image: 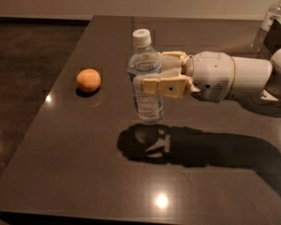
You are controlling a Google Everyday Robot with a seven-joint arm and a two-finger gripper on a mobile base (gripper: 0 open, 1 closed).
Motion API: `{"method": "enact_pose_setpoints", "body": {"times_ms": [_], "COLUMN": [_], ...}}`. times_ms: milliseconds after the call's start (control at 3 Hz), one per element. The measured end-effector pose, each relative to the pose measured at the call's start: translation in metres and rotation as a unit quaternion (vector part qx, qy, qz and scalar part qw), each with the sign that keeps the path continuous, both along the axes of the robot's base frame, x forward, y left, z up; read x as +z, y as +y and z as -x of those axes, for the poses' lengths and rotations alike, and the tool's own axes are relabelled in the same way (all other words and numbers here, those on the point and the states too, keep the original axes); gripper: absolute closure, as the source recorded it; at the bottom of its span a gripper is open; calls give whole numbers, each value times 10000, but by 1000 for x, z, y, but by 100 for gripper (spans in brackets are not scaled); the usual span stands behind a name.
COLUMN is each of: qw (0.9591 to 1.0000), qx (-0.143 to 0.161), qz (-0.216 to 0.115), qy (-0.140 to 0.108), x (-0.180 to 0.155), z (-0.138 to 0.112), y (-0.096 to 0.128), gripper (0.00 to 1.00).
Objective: Place blue plastic bottle upright
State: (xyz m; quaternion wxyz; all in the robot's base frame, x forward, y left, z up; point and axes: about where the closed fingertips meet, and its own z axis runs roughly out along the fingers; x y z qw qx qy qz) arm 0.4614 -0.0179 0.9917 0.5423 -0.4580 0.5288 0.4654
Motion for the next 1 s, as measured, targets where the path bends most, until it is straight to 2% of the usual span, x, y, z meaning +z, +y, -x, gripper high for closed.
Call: {"method": "enact_pose_setpoints", "body": {"times_ms": [333,1000], "qw": [9997,9991], "qx": [30,85], "qz": [-229,-331], "qy": [-7,-238], "x": [-10,-25], "z": [-3,-4], "y": [-2,-6], "gripper": [100,100]}}
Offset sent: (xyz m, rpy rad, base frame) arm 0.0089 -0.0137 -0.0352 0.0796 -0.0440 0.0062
